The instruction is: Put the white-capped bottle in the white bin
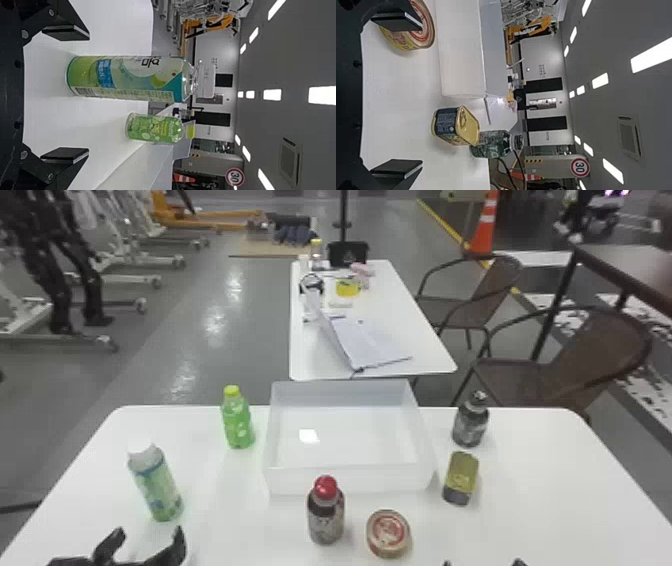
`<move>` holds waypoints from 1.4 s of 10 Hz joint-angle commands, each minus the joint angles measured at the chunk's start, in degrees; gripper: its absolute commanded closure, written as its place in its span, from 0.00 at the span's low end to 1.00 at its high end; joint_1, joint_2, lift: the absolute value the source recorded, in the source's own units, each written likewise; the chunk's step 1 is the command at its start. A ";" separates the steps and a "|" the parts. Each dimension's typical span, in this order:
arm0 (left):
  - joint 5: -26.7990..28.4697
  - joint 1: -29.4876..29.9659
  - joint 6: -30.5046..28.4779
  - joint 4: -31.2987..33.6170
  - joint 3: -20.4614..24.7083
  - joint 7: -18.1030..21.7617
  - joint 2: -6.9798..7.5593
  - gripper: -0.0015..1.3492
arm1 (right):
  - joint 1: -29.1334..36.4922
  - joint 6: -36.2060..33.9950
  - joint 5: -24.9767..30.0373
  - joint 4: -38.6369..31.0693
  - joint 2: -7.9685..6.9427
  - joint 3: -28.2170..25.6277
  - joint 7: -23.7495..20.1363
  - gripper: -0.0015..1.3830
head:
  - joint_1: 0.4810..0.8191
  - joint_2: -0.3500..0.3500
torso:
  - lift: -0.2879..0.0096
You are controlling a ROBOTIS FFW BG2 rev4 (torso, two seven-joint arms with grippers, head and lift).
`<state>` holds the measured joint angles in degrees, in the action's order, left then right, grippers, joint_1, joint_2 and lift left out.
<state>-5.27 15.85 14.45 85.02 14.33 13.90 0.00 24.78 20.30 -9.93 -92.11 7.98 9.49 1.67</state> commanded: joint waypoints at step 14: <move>-1.85 -15.32 2.16 -14.79 -2.20 -9.51 -0.15 0.65 | -0.61 0.00 0.09 0.53 -0.25 0.09 0.00 0.06 | 0.20 0.50 | 0.63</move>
<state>-7.15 0.55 16.70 70.24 12.27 4.41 0.00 24.17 20.30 -9.84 -91.58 7.75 9.59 1.67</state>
